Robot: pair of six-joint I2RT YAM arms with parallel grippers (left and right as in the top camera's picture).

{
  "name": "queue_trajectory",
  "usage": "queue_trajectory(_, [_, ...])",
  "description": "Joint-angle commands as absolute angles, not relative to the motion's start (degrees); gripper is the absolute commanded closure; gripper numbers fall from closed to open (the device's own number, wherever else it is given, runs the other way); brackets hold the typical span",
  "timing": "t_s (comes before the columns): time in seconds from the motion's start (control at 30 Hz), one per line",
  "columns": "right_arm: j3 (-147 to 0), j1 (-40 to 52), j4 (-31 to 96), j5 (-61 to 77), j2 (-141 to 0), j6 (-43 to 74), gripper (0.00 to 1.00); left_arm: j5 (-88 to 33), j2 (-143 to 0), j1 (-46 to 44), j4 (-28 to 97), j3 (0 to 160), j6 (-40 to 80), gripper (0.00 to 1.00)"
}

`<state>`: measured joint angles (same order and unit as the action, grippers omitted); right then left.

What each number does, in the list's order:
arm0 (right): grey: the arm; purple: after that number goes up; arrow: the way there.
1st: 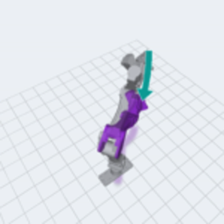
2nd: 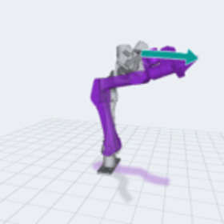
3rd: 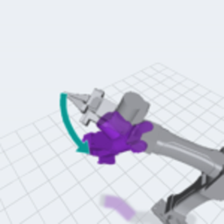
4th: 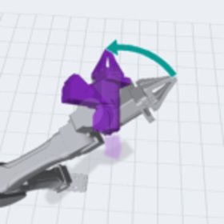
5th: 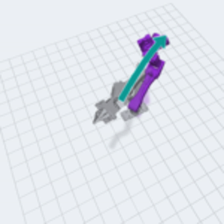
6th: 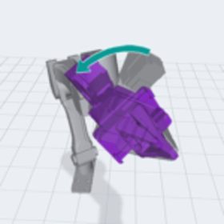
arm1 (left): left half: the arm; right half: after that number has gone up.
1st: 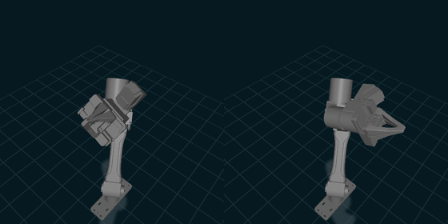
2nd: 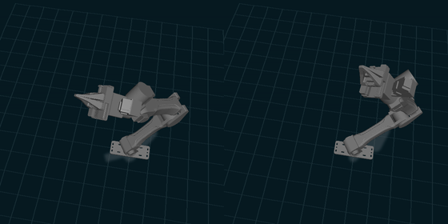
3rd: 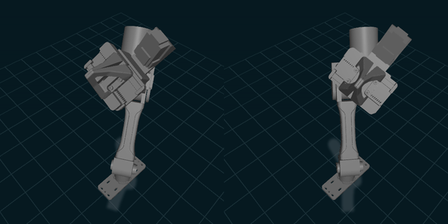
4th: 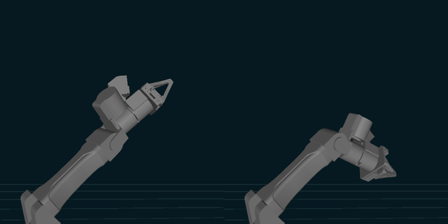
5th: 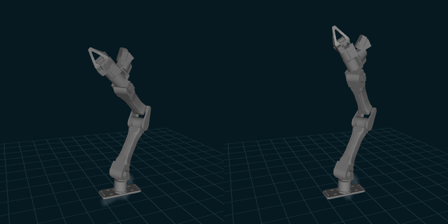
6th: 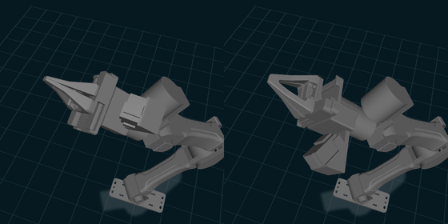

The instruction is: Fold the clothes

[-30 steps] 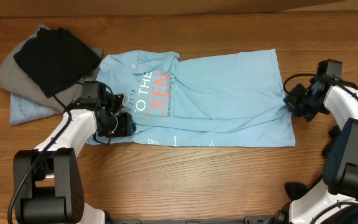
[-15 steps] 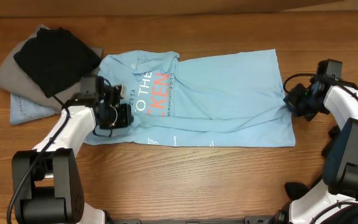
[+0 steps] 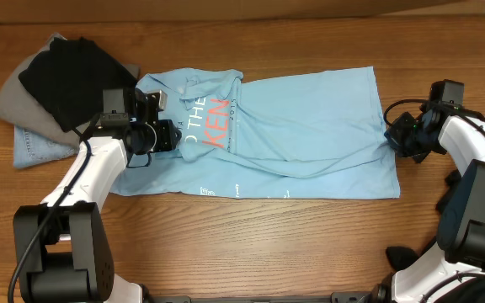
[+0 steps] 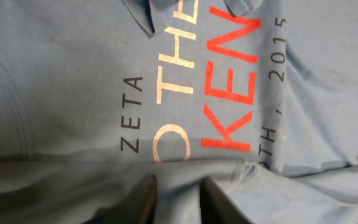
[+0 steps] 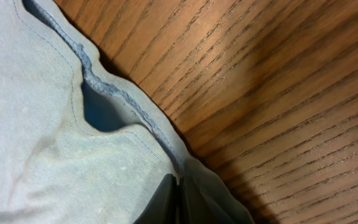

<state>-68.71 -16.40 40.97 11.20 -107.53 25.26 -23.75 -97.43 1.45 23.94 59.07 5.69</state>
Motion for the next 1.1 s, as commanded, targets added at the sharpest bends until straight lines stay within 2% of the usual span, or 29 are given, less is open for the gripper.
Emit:
queue_trajectory(0.0, [-70.26, -16.36, 40.60, 11.42, -107.46, 25.34, 0.96, -22.17, -97.47, 1.15, 25.10, 60.01, 5.80, 0.66])
queue_trajectory(0.13, [-70.26, -16.36, 40.62, 11.42, -107.46, 25.32, 0.96, -17.54, -97.49, 2.46, 31.86, 60.01, 4.97, 0.59])
queue_trajectory(0.3, [-70.26, -16.36, 40.49, 11.42, -107.46, 25.34, 0.96, -17.10, -97.76, 2.37, 36.23, 59.13, 1.67, 0.59])
queue_trajectory(0.37, [-70.26, -16.36, 40.34, 11.42, -107.46, 25.34, 0.95, -18.74, -98.26, 1.45, 36.18, 58.37, 1.67, 0.65])
queue_trajectory(0.47, [-70.26, -16.36, 40.38, 11.42, -107.46, 25.34, 0.96, -19.35, -99.59, -0.08, 35.38, 57.10, 1.67, 0.85])
queue_trajectory(0.53, [-70.26, -16.36, 40.36, 11.42, -107.46, 25.34, 0.96, -19.35, -100.92, -1.02, 34.06, 56.40, 1.67, 0.96])
queue_trajectory(0.9, [-70.26, -16.36, 40.36, 11.44, -107.46, 25.34, 0.95, -20.64, -106.80, -2.55, 25.82, 57.43, 2.83, 0.96])
queue_trajectory(1.07, [-70.26, -16.36, 40.40, 11.44, -107.46, 25.34, 0.95, -20.84, -106.69, -2.55, 28.08, 63.29, 3.36, 0.96])
